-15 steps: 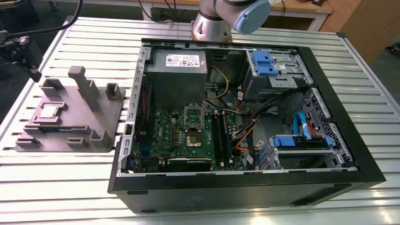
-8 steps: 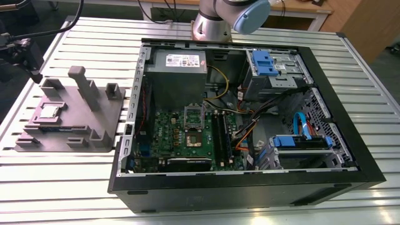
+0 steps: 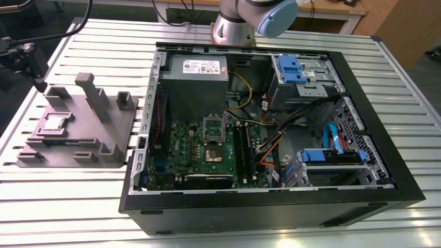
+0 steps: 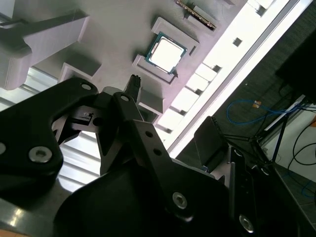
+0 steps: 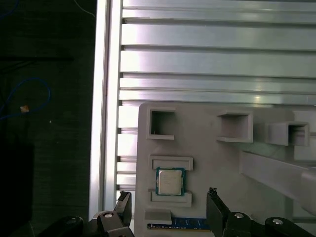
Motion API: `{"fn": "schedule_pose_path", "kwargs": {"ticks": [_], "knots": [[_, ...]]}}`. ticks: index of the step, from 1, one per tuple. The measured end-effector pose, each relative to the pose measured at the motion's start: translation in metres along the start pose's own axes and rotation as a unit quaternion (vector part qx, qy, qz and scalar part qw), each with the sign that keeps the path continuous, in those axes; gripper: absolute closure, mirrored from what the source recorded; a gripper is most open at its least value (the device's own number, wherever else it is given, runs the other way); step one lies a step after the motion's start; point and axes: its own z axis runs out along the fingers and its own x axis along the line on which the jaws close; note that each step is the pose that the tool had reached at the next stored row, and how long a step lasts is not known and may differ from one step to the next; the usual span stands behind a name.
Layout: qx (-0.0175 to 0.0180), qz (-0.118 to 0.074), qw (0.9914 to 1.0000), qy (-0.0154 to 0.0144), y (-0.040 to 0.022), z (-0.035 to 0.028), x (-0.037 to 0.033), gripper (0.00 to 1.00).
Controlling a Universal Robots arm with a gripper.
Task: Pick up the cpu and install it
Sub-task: 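Pick up the cpu and move it towards the insertion slot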
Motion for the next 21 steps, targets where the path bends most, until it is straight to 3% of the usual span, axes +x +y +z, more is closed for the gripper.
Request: {"fn": "schedule_pose_path", "kwargs": {"ticks": [21], "knots": [[0.0001,0.000,1.00000,0.0001,-0.0019,0.0077,0.0000,0.29]]}}
